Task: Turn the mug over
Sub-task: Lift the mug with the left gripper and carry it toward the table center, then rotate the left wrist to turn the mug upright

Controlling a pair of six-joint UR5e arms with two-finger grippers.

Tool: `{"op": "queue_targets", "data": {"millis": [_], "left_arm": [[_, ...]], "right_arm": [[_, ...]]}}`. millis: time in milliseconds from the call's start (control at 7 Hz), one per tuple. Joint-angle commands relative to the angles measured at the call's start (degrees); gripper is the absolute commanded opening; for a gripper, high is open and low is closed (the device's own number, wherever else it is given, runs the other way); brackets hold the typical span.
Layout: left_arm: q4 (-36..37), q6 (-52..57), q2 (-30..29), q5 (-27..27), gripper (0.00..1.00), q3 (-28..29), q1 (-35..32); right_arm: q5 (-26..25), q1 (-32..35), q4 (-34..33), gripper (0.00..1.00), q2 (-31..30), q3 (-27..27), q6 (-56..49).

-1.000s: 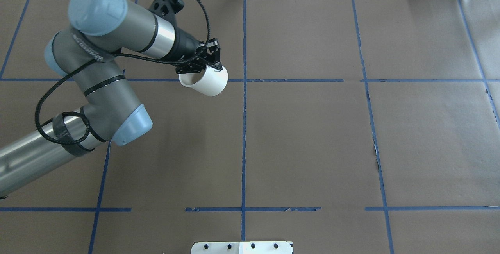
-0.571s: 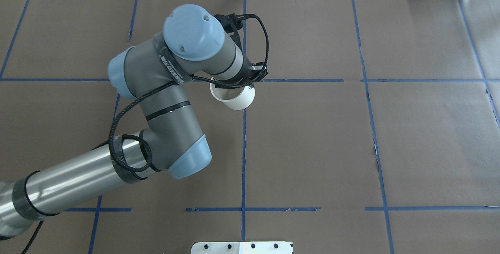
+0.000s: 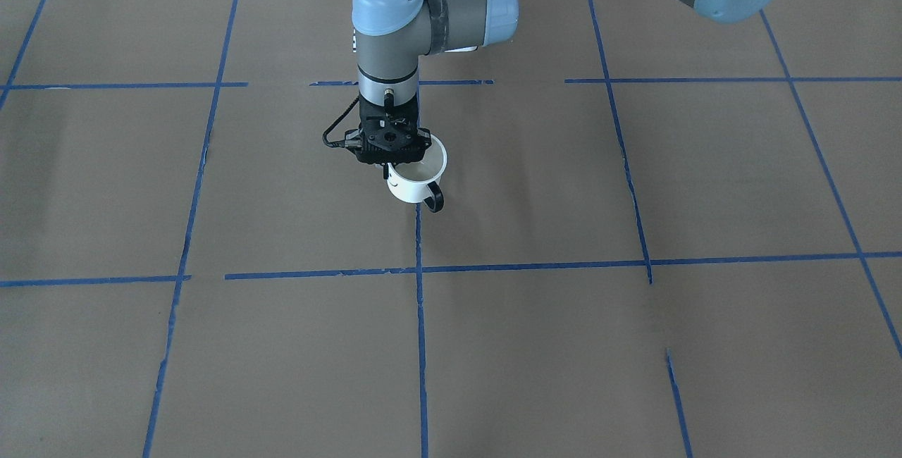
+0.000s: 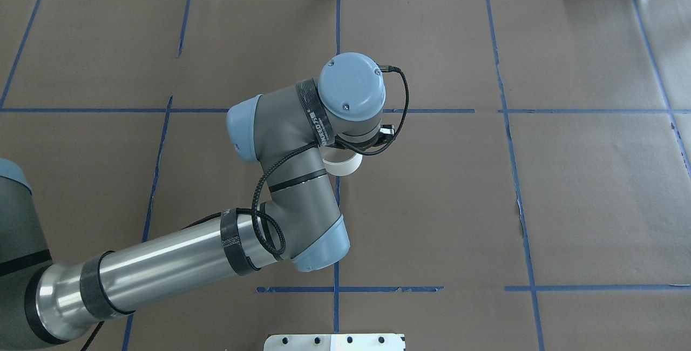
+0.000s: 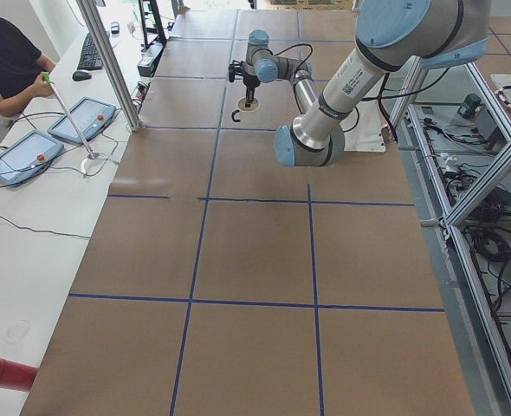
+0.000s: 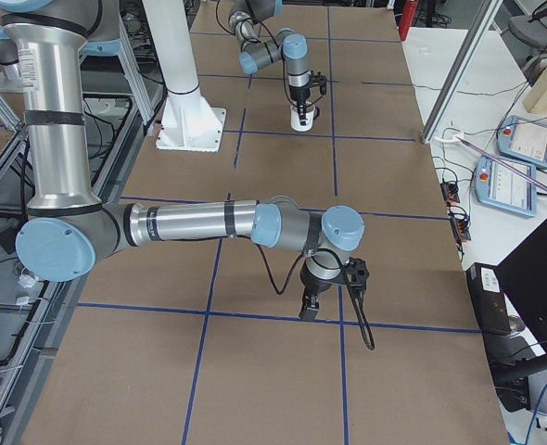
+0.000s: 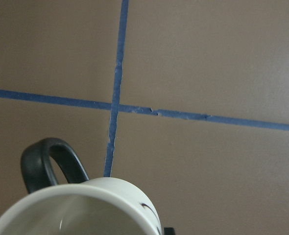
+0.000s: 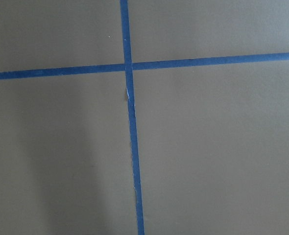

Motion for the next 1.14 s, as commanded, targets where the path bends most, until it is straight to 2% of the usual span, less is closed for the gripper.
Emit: {"op": "queue_targets", "data": {"millis": [0, 1000], "left_arm": [[2.1, 2.2, -0.4, 1.2, 0.00, 1.1, 0.9], [-1.3, 2.0, 0.6, 1.4, 0.00, 2.1, 3.0]], "right_arm": [[0.0, 0.0, 0.0, 1.00, 0.0, -0.1, 0.0], [0.0, 0.0, 0.0, 1.00, 0.0, -0.1, 0.0]]}}
